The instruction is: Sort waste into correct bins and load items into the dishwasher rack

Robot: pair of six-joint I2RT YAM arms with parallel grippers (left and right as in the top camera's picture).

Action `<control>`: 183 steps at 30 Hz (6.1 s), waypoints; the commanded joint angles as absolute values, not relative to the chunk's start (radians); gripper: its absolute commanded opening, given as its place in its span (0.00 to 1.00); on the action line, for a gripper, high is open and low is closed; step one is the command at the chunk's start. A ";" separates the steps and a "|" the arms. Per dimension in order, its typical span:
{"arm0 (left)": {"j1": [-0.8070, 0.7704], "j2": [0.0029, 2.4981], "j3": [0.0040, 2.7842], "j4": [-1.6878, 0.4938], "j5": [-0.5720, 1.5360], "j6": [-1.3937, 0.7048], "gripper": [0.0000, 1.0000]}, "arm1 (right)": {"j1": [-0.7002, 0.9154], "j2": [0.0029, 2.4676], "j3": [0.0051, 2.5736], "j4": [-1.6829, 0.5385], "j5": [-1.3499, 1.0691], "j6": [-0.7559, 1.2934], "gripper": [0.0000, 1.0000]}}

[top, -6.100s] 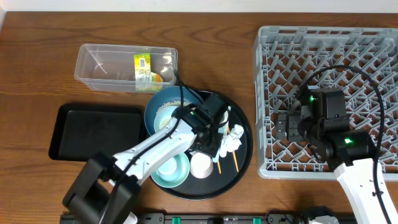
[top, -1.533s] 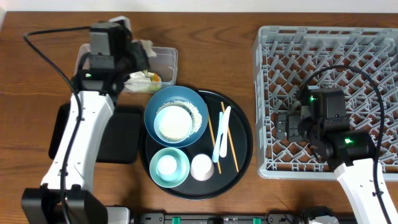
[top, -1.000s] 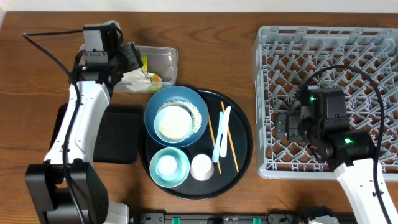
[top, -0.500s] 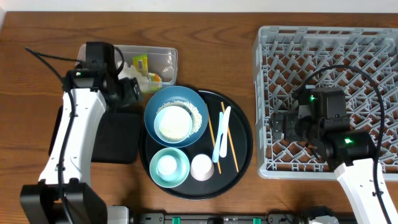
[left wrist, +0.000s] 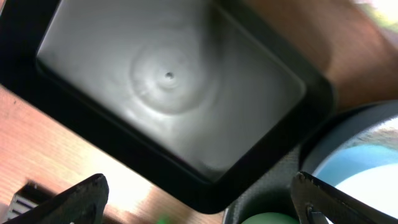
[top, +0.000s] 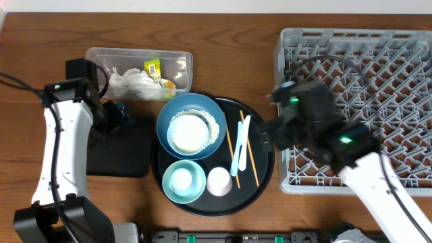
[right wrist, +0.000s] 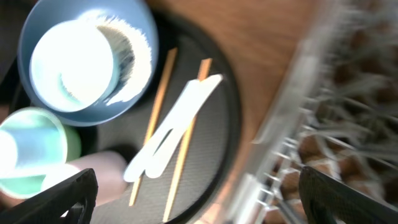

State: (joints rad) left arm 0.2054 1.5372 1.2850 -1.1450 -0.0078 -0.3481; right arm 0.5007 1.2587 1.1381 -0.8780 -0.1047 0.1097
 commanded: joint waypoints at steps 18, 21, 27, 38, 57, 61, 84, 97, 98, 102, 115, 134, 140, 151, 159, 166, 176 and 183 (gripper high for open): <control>0.223 1.525 1.260 -1.147 -0.023 -0.380 0.96 | 0.953 1.605 1.159 -0.801 -0.102 0.187 0.90; 0.223 1.525 1.260 -1.147 -0.023 -0.380 0.96 | 0.963 1.625 1.157 -0.800 -0.101 0.202 0.90; 0.223 1.524 1.260 -1.147 -0.023 -0.380 0.96 | 0.963 1.671 1.157 -0.801 -0.101 0.228 0.87; 0.223 1.524 1.260 -1.143 -0.023 -0.381 0.96 | 1.001 1.710 1.157 -0.807 -0.101 0.232 0.87; 0.223 1.524 1.260 -1.143 -0.023 -0.381 0.96 | 1.011 1.721 1.157 -0.804 -0.049 0.303 0.71; 0.223 1.524 1.260 -1.143 -0.023 -0.381 0.96 | 1.011 1.721 1.157 -0.804 -0.049 0.316 0.66; 0.223 1.524 1.260 -1.143 -0.023 -0.381 0.96 | 1.007 1.695 1.176 -0.820 -0.049 0.318 0.42; 0.223 1.524 1.260 -1.143 -0.023 -0.380 0.96 | 0.936 1.598 1.340 -1.010 0.023 0.318 0.41; 0.223 1.524 1.260 -1.143 -0.023 -0.380 0.96 | 0.927 1.589 1.353 -1.021 0.027 0.318 0.42; 0.223 1.525 1.260 -1.143 -0.023 -0.380 0.96 | 0.855 1.548 1.415 -1.055 0.030 0.317 0.41; 0.223 1.524 1.260 -1.143 -0.023 -0.380 0.96 | 0.291 1.416 1.518 -1.143 0.133 0.272 0.40; 0.223 1.524 1.260 -1.142 -0.023 -0.380 0.96 | -0.555 1.477 1.517 -1.008 0.134 0.220 0.38; 0.223 1.524 1.260 -1.142 -0.023 -0.380 0.96 | -0.678 1.549 1.517 -0.939 0.134 0.220 0.38; 0.223 1.524 1.260 -1.140 -0.023 -0.380 0.96 | -0.763 1.716 1.517 -0.869 0.116 0.220 0.36; 0.223 1.524 1.260 -1.140 -0.023 -0.380 0.96 | -0.760 1.799 1.517 -0.821 0.060 0.220 0.36; 0.223 1.525 1.260 -1.139 -0.023 -0.380 0.96 | -0.760 1.816 1.517 -0.831 0.075 0.220 0.49; 0.223 1.524 1.260 -1.140 -0.023 -0.379 0.96 | -0.727 1.743 1.519 -0.837 0.001 0.199 0.99; 0.223 1.524 1.260 -1.139 -0.023 -0.380 0.96 | -0.537 1.574 1.519 -0.855 -0.246 0.023 0.99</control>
State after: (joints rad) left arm 0.2203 1.5372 1.2663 -1.1366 -0.0078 -0.3702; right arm -0.6300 1.6638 1.4971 -0.8436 -0.0830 0.1318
